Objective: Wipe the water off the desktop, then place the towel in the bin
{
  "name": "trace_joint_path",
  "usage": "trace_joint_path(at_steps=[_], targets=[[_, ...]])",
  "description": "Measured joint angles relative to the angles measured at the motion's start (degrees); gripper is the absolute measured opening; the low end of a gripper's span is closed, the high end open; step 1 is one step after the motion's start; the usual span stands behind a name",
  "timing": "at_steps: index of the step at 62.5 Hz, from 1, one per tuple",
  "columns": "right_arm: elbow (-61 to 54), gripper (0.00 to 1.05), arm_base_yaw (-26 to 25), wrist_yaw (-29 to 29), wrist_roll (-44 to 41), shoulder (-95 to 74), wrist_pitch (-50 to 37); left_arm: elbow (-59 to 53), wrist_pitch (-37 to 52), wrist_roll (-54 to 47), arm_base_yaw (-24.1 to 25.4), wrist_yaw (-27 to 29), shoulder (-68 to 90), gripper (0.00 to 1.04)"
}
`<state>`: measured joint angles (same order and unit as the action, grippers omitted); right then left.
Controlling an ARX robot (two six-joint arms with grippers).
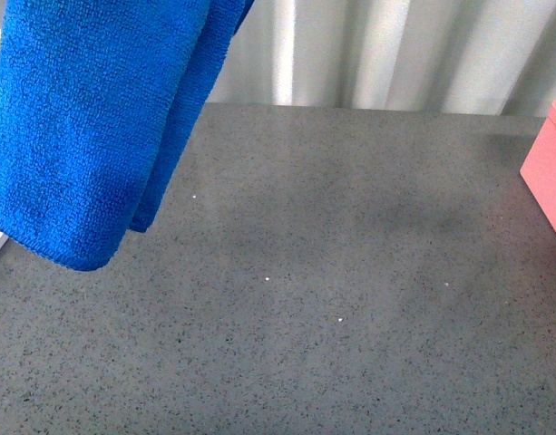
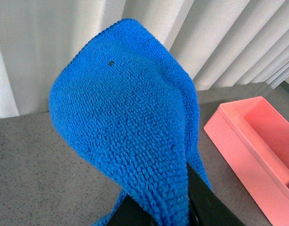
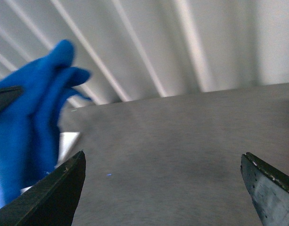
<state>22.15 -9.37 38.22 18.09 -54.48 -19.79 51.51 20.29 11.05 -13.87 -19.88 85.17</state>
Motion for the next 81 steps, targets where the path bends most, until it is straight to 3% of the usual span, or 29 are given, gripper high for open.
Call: trace_joint_path(at_steps=[3,10,19,32,54,75,81], targets=[[1.1,0.98,3.3,5.8,1.7,-8.0,-7.3,0.0,0.0,0.0,0.0,0.0,0.0,0.05],[4.5,0.98,12.6,7.0,1.4,-23.0,-17.7,0.0,0.0,0.0,0.0,-0.1,0.0,0.05],[10.0,0.98,20.7,7.5,2.0,-34.8,-23.6,0.0,0.0,0.0,0.0,0.0,0.0,0.05],[18.5,0.98,28.4,11.6,3.3,-46.5,-27.8,0.0,0.0,0.0,0.0,0.0,0.0,0.05],[32.7,0.98,34.2,15.4,9.1,-57.9,-33.0,0.0,0.0,0.0,0.0,0.0,0.0,0.05],[45.8,0.98,37.8,14.8,9.0,-65.2,-27.4,0.0,0.0,0.0,0.0,0.2,0.0,0.05],[47.6,0.85,38.6,13.7,7.7,-65.5,-24.8,0.0,0.0,0.0,0.3,0.8,0.0,0.05]])
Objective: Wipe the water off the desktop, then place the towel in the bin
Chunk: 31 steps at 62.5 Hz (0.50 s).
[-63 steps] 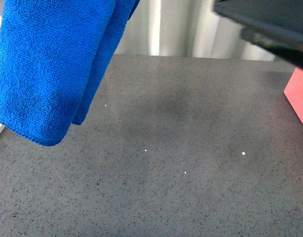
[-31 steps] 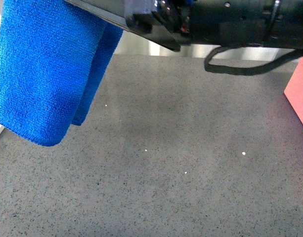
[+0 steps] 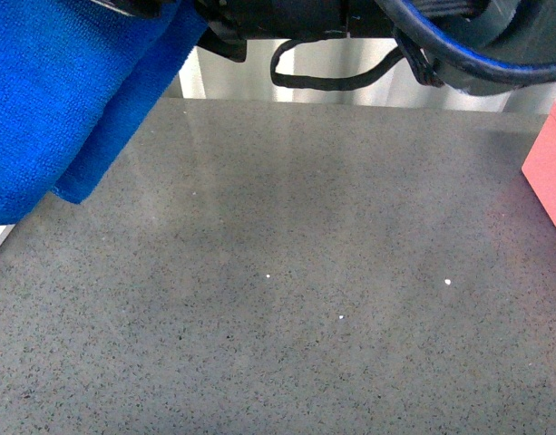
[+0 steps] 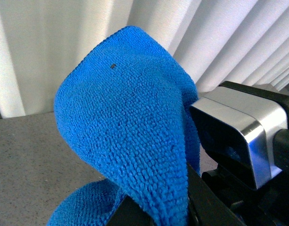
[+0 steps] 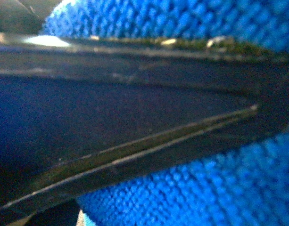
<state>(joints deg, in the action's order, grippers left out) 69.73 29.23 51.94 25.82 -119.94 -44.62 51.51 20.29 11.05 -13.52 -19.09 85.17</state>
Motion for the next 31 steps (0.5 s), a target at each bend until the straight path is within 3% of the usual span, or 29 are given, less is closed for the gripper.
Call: trace_joint_path(at_steps=[24,31], targets=[[0.2,0.32,1.3,-5.0,-1.0,-0.1,-1.7,0.0,0.0,-0.1,0.3,0.5,0.0,0.05],[-1.4,0.09,1.4,-5.9,-1.2,0.1,-3.8,0.0,0.0,0.0,0.1,-0.3,0.0,0.28]])
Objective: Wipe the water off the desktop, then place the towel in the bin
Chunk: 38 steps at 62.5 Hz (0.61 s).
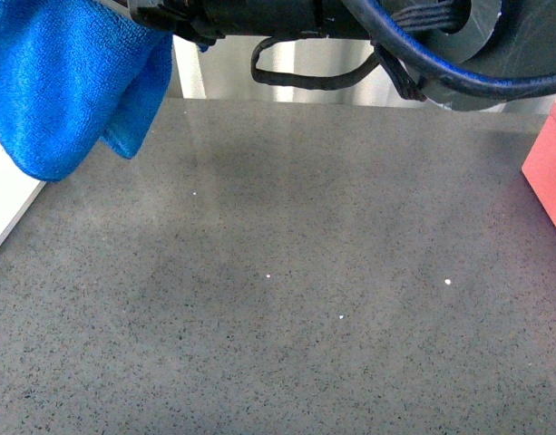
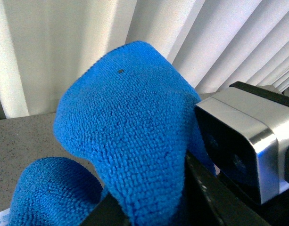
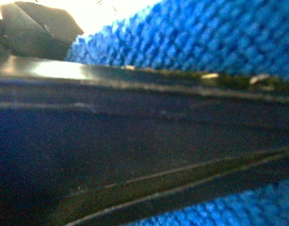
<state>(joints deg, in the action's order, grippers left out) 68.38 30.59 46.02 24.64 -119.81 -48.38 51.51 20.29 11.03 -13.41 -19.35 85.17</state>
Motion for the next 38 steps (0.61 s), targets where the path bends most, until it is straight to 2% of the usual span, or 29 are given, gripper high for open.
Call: trace_joint_path(at_steps=[3,6,24,27,29,32,33,36,38], targets=[[-0.7,0.04,0.0,-0.7,0.0,0.3,0.0,0.0,0.0,0.0,-0.2,-0.3,0.0,0.37],[-1.4,0.04,0.0,-1.2,-0.2,0.8,0.0,0.0,0.0,0.0,-0.3,-0.4,0.0,0.46],[-4.1,0.04,-0.9,-2.4,-1.0,3.4,1.0,0.0,0.0,0.0,-0.3,-0.2,0.0,0.85],[-4.5,0.04,-1.1,-2.6,-1.5,4.0,1.8,0.0,0.0,0.0,-0.3,-0.1,0.0,0.95],[-4.8,0.04,-1.3,-2.7,-1.7,4.4,2.2,0.0,0.0,0.0,-0.2,-0.1,0.0,0.99],[-5.0,0.04,-1.4,-2.7,-2.1,4.7,2.6,0.0,0.0,0.0,-0.3,-0.1,0.0,0.99],[-5.2,0.04,-1.5,-2.7,-2.3,4.8,2.9,-0.1,0.3,-0.4,-0.4,0.9,0.0,0.98],[-5.3,0.04,-1.5,-2.9,-2.6,5.0,3.4,-2.0,6.1,-2.2,-1.5,9.4,-0.2,0.91],[-5.5,0.04,-1.5,-3.2,-2.7,5.1,3.8,-5.1,12.7,-4.7,-1.9,18.7,-0.8,0.84]])
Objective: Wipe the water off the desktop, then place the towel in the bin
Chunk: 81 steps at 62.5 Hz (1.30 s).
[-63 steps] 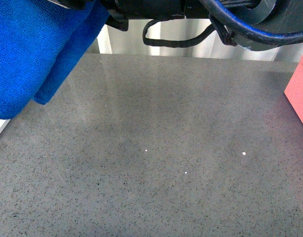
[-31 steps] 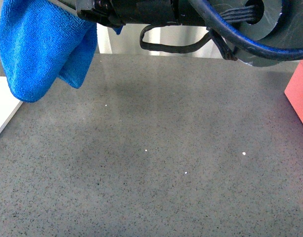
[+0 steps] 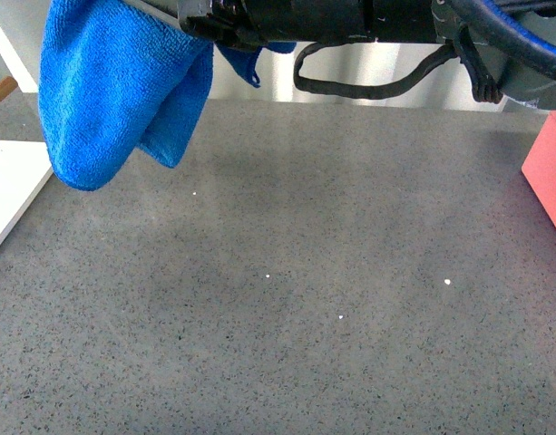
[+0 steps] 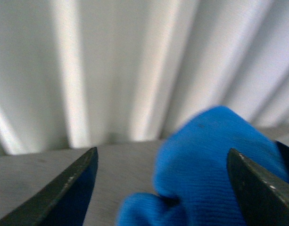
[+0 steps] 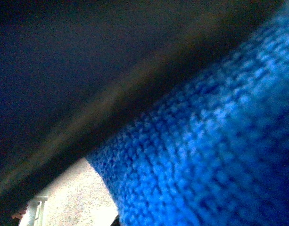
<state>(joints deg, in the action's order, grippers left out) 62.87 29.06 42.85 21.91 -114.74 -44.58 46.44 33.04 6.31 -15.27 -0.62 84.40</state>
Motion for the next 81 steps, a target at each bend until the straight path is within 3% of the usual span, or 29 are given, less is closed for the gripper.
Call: trace_joint_path(at_steps=[4,7,30,57,62,81], targets=[[-0.5,0.04,0.0,0.1,-0.1,0.0,0.0,-6.2,7.7,-3.0,0.3,10.4,-2.4,0.72],[-0.9,0.04,-0.1,0.1,-0.1,0.0,0.0,-9.4,9.9,-3.8,1.2,12.6,-4.3,0.64],[-2.4,0.04,-0.8,-0.2,-1.2,0.5,1.1,-27.2,14.4,-5.5,6.7,8.5,-17.0,0.03],[-3.1,0.04,-1.4,0.0,-1.4,2.1,1.0,-37.7,12.3,-5.9,10.7,4.9,-29.9,0.03],[-3.3,0.04,-1.4,0.0,-1.4,2.1,0.9,-39.1,11.0,-5.9,13.5,1.2,-32.5,0.03],[-3.8,0.04,-1.4,0.0,-2.0,2.2,1.2,-42.7,5.0,-5.9,15.1,0.7,-42.1,0.03]])
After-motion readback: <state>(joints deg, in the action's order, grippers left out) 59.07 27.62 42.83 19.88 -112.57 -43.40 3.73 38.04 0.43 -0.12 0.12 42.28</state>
